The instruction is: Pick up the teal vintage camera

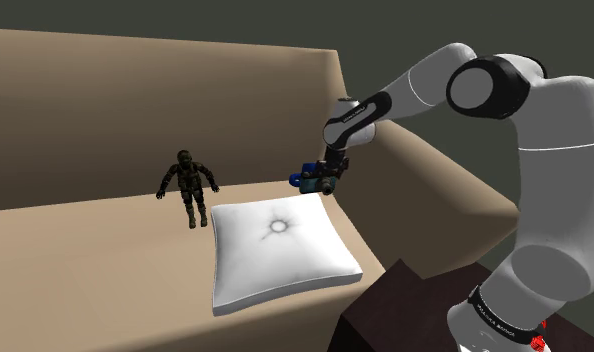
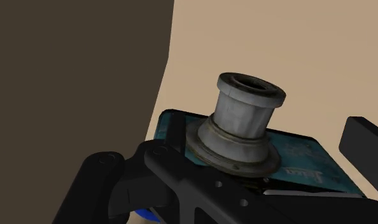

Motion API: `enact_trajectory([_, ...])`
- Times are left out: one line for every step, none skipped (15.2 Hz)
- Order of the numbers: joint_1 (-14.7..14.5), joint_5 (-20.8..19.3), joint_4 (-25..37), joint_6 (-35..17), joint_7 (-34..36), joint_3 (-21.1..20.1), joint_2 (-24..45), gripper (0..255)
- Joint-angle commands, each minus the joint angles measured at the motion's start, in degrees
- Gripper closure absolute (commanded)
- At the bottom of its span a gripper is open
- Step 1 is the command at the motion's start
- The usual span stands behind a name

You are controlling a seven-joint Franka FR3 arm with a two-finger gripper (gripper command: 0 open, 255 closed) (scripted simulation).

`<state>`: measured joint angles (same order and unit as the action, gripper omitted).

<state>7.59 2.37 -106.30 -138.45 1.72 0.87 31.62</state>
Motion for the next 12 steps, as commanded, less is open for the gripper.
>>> enact_trajectory([0.5,0.32,2.46,-0.08,-0.33,0.02,2.39,0])
enact_trajectory([0.51,0.34,2.5,-0.6,-0.36,0.0,2.95,0])
enact_trajectory([0.53,0.36,2.55,-1.11,-0.38,-0.02,3.51,0])
enact_trajectory([0.54,0.39,2.62,-1.62,-0.41,-0.04,4.08,0])
enact_trajectory([0.55,0.41,2.69,-2.12,-0.43,-0.06,4.66,0])
enact_trajectory([0.56,0.43,2.78,-2.62,-0.46,-0.08,5.25,0])
enact_trajectory([0.57,0.45,2.86,-3.12,-0.48,-0.1,5.83,0])
enact_trajectory([0.59,0.49,3.08,-3.87,-0.52,-0.13,6.79,0])
enact_trajectory([0.59,0.49,3.07,-3.87,-0.52,-0.13,6.78,0])
enact_trajectory([0.59,0.49,3.07,-3.87,-0.52,-0.13,6.79,0])
enact_trajectory([0.58,0.48,3.11,-3.78,-0.51,-0.12,6.73,255])
enact_trajectory([0.59,0.48,3.1,-3.79,-0.52,-0.12,6.74,255])
